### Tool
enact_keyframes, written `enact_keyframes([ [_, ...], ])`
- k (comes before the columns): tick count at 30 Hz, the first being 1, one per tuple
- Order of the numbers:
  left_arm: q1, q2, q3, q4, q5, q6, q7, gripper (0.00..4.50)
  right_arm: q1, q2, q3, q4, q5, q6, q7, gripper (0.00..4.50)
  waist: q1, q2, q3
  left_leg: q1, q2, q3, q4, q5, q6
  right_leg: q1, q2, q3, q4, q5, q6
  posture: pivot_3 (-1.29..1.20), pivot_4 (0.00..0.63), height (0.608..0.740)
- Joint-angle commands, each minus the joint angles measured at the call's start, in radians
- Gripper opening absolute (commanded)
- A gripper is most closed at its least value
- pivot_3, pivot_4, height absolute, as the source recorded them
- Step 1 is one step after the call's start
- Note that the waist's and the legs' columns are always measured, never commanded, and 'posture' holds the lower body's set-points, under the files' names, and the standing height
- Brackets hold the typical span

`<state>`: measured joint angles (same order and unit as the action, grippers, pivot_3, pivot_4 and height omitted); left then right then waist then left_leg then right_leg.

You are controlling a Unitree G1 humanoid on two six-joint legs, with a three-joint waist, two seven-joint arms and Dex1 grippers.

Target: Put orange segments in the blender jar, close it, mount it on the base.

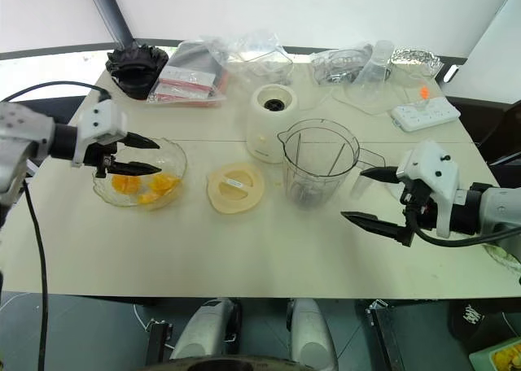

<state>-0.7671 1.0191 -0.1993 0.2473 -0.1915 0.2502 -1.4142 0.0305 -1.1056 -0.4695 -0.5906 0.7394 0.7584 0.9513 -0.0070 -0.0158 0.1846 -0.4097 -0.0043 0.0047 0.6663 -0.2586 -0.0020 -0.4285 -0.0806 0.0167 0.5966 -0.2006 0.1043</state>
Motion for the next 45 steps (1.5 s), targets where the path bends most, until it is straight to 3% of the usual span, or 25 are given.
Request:
enact_keyframes([
  [1,-0.111,-0.018,-0.111,0.206,0.155,-0.18,-0.11,2.64,-0.031,-0.006,-0.007,-0.011,0.008,-0.003,-0.001,4.45,-0.002,0.0,0.0,0.0,0.0,0.001,0.0,-0.001,0.001,0.0,0.0,0.0,0.0,0.0,0.0,0.0,0.15,0.74],
  [8,-0.345,-0.156,-0.256,0.667,0.386,-0.465,-0.147,2.64,-0.051,-0.012,0.008,-0.009,0.014,0.011,0.007,4.45,0.002,-0.002,0.001,0.0,0.0,0.001,0.001,-0.001,0.002,-0.001,0.001,0.0,0.002,0.0,0.0,0.0,0.15,0.74],
  [16,-0.438,-0.26,-0.359,0.948,0.626,-0.649,0.094,2.64,-0.051,-0.01,0.014,-0.031,0.025,0.03,0.009,4.45,0.013,-0.003,0.002,0.0,0.0,0.0,0.001,-0.001,0.002,-0.001,0.0,0.0,0.002,0.002,0.004,0.0,0.15,0.74],
  [45,-0.446,-0.374,-0.352,1.048,0.744,-0.703,0.296,2.64,-0.042,0.003,0.016,-0.053,0.027,0.027,-0.011,4.45,0.02,-0.004,0.002,-0.001,0.001,0.0,0.004,-0.001,0.002,0.0,0.0,0.001,0.003,0.005,0.008,0.0,0.15,0.74],
])
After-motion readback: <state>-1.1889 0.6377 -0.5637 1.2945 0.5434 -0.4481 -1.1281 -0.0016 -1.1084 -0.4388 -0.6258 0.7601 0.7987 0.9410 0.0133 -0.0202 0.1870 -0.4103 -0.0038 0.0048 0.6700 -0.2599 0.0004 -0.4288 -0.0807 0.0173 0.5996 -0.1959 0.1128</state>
